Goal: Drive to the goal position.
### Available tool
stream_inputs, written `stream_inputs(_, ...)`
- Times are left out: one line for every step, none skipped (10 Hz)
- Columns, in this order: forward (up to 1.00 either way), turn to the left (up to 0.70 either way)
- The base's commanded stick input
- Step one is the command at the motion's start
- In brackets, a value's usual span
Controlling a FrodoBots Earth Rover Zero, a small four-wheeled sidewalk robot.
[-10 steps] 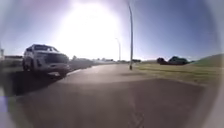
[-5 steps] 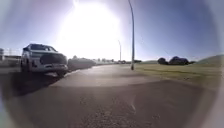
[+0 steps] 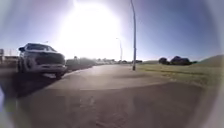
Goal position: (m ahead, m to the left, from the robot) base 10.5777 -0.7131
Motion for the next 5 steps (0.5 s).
stream_inputs(0.70,0.00)
stream_inputs(0.70,0.00)
stream_inputs(0.70,0.00)
stream_inputs(0.70,0.00)
stream_inputs(0.70,0.00)
